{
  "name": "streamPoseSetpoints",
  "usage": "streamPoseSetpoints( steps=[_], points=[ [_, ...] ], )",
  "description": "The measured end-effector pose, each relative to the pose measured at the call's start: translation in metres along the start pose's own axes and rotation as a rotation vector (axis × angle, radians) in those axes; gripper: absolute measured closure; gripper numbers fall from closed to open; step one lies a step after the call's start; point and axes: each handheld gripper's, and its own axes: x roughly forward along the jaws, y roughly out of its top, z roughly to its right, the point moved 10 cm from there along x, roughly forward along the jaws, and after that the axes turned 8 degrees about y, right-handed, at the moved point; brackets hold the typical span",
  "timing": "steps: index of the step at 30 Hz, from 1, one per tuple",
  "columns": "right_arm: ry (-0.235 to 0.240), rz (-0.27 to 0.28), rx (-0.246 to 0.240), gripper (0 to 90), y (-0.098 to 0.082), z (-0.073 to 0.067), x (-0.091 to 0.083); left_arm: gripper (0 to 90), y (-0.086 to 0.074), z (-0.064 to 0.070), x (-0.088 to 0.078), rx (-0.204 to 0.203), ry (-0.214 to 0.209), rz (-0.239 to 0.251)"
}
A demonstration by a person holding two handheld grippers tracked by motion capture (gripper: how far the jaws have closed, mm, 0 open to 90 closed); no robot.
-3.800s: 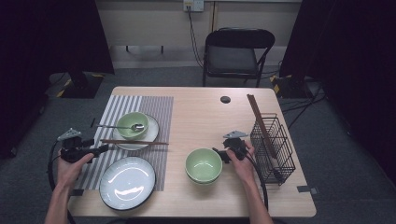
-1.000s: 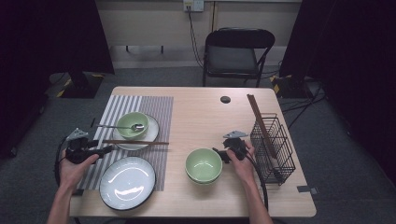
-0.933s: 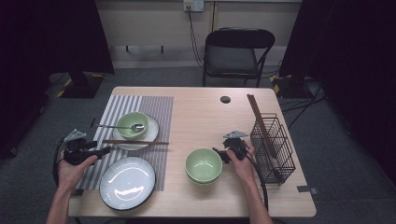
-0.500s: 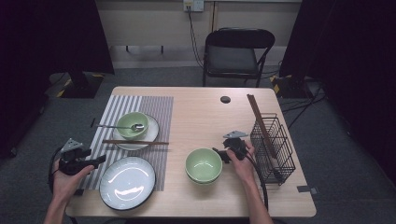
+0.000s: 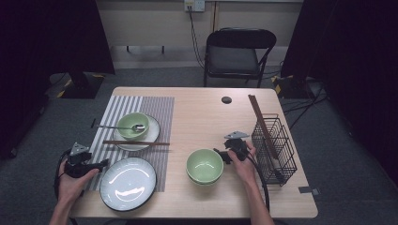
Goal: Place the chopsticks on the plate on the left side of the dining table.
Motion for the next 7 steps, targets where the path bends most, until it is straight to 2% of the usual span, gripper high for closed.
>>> streamPoseSetpoints(
  steps=[7],
  points=[
    [-0.001,0.0,0.0,17.1,0.0,0.0001,0.0,19.9,0.0001,-0.0008,0.0003,0.006,0.0,0.0]
  ],
)
